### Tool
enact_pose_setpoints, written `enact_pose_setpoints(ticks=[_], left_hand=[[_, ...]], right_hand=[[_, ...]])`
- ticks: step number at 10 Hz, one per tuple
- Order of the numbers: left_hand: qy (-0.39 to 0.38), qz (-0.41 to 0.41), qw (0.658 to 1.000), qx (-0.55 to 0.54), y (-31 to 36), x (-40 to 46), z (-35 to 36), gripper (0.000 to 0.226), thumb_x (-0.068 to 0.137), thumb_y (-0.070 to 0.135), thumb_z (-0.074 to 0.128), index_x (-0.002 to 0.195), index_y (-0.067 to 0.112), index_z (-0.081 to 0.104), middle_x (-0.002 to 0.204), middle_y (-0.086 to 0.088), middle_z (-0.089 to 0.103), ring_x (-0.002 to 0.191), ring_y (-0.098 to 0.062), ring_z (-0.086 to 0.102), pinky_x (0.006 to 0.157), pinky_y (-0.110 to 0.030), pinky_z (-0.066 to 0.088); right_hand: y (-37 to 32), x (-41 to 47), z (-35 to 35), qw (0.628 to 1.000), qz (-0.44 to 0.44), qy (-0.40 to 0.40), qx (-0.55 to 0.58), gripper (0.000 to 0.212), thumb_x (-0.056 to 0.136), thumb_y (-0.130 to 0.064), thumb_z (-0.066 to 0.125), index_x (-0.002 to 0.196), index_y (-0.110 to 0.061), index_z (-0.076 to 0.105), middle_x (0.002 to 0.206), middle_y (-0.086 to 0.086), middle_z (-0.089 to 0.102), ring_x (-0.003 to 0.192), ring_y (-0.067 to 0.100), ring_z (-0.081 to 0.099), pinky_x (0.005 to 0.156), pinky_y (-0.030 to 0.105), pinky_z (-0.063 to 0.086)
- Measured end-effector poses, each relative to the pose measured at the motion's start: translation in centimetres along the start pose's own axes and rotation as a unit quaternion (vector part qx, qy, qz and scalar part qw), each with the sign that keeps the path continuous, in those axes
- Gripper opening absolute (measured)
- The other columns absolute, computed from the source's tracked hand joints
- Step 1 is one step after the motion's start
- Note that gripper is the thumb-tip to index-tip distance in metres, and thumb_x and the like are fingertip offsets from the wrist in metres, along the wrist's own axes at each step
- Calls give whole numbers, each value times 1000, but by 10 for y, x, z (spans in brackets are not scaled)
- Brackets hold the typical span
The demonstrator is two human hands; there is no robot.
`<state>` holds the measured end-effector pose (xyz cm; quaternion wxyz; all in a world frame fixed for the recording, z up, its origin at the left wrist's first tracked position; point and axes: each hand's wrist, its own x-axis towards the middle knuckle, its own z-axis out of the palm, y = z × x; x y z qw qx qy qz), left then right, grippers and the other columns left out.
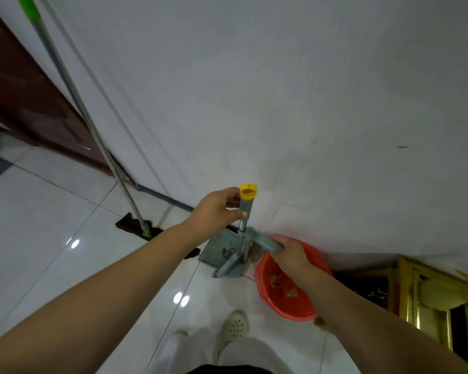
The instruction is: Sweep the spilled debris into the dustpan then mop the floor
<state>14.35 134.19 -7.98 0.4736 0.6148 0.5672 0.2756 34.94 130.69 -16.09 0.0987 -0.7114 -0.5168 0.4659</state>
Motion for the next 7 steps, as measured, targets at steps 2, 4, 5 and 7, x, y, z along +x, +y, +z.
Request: enact_pose_setpoints(ticks=[2,4,5,7], left_hand=[[11,5,1000,24,1,10,10,27,83,10,64,106,24,61,90,23,63,93,0,62,82,-25,49],[46,16,998,37,-3,11,24,24,87,19,60,104,35,54,91,33,56,89,13,55,79,-13,40],[18,22,999,42,-2,10,25,36,89,19,60,124,25,54,105,23,59,104,0,56,89,-22,44],[-24,38,999,8,-1,-15,13,51,93,11,53,141,23,39,137,4,51,120,-11,49,96,-23,37]], right_hand=[[-1,6,-8,1000,18,-6,7,41,83,4,55,122,-9,62,92,-1,60,74,9,56,57,14,41],[3,4,-9,998,54,3,22,50,90,-6,56,138,-10,44,105,-5,57,92,9,55,77,14,41],[-1,-7,-11,996,73,40,21,54,90,-9,57,141,-6,39,128,10,55,98,15,52,80,22,40],[0,-48,-9,992,87,92,13,38,93,-14,52,129,-4,48,125,15,56,113,29,55,91,31,43]])
